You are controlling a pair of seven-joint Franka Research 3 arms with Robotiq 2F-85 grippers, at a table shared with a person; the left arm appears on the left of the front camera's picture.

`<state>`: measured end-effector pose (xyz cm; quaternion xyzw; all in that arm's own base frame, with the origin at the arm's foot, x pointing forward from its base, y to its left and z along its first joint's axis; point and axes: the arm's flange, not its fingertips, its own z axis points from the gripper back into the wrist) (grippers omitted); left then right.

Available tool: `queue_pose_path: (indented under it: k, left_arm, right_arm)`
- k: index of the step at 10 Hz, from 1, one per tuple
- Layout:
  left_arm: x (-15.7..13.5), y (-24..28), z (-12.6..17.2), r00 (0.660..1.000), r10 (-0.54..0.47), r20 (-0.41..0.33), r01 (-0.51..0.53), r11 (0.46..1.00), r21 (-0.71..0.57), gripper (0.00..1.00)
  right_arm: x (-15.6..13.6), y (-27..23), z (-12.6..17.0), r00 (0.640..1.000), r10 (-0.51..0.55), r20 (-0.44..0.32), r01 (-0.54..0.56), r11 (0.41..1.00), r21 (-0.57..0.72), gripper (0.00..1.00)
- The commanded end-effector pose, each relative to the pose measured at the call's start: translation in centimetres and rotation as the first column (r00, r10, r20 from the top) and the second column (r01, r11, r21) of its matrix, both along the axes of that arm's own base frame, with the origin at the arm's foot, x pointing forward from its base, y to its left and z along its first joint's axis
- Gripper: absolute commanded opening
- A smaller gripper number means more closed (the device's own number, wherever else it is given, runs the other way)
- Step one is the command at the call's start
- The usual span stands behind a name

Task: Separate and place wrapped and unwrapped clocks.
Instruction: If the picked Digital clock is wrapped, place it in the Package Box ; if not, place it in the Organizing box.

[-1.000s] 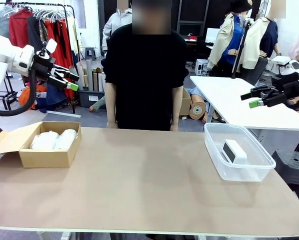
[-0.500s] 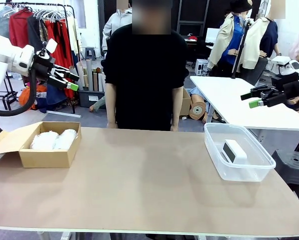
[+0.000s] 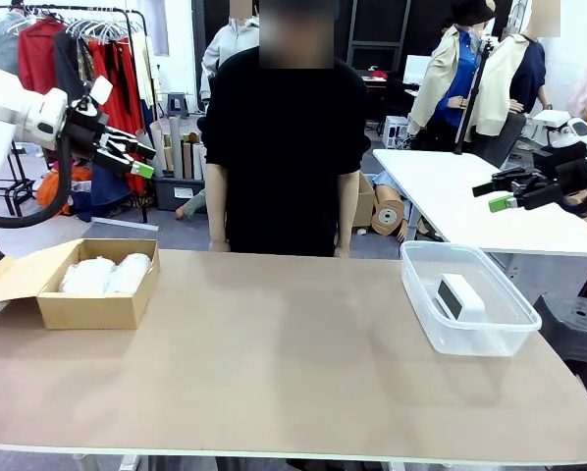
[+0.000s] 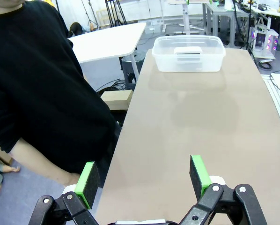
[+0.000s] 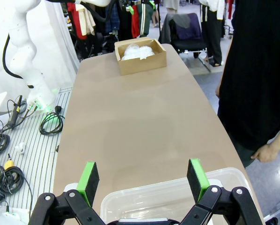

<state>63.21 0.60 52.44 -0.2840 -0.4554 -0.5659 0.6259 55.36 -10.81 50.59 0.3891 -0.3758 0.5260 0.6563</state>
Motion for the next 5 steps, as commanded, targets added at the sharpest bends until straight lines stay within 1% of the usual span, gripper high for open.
queue_pose_path:
  k: [1,5]
  left_arm:
    - [-0.01,-0.08,-0.04,1.0,0.004,0.015,-0.004,1.0,-0.007,1.0]
    - [-0.01,-0.08,-0.04,1.0,0.004,0.015,-0.004,1.0,-0.007,1.0]
  right_arm:
    - [-0.06,0.11,0.22,1.0,0.0,-0.003,-0.001,1.0,-0.003,1.0]
    - [-0.06,0.11,0.22,1.0,0.0,-0.003,-0.001,1.0,-0.003,1.0]
